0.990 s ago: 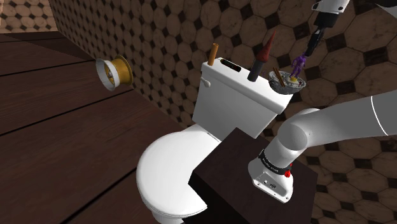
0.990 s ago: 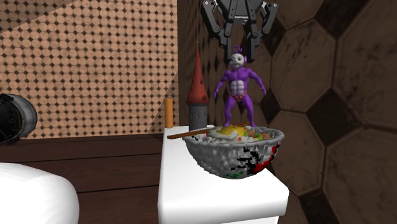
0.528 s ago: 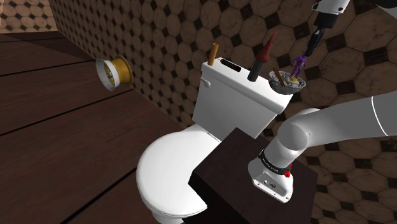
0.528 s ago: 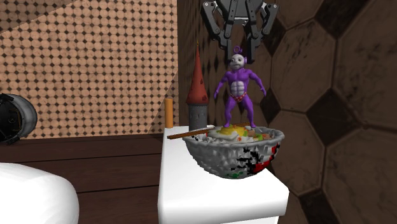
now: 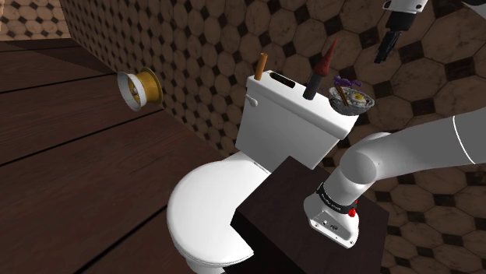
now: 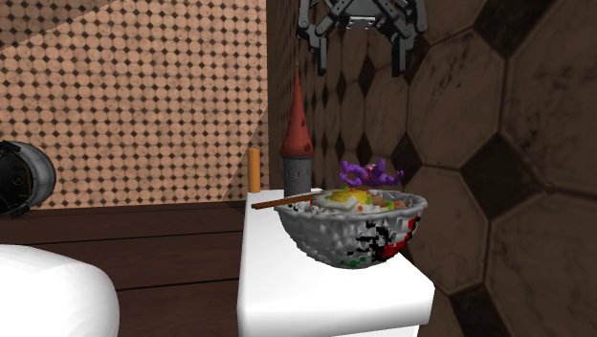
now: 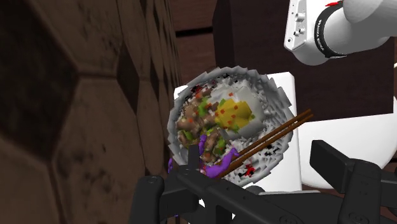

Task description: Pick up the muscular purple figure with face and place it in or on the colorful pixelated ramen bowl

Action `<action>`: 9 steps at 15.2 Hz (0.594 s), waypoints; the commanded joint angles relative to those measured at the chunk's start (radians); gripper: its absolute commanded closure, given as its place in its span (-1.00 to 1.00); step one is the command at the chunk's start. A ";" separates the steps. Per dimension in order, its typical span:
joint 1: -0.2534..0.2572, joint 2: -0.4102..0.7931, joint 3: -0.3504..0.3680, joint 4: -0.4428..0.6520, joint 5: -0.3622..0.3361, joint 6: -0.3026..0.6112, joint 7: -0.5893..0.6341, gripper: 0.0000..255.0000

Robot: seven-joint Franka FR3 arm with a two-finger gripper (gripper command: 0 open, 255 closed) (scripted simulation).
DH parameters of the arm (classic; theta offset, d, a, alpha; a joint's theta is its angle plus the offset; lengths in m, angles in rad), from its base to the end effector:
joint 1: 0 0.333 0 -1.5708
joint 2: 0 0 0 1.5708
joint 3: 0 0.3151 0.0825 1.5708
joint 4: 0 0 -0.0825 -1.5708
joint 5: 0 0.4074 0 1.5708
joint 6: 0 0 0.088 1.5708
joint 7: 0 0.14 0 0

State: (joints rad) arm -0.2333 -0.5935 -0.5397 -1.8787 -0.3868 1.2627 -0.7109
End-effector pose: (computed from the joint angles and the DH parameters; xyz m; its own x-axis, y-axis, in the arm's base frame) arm 0.1806 -0.3551 0.6474 0.9889 -0.0686 -0.1318 -0.0690 -0.9976 0.0009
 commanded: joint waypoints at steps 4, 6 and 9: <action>0.014 0.058 0.005 0.132 0.020 -0.077 -0.020 -1.00; 0.014 0.058 0.005 0.132 0.020 -0.077 -0.020 -1.00; 0.014 0.058 0.005 0.132 0.020 -0.077 -0.020 -1.00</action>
State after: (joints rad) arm -0.2189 -0.5357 -0.5344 -1.7466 -0.3668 1.1855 -0.7307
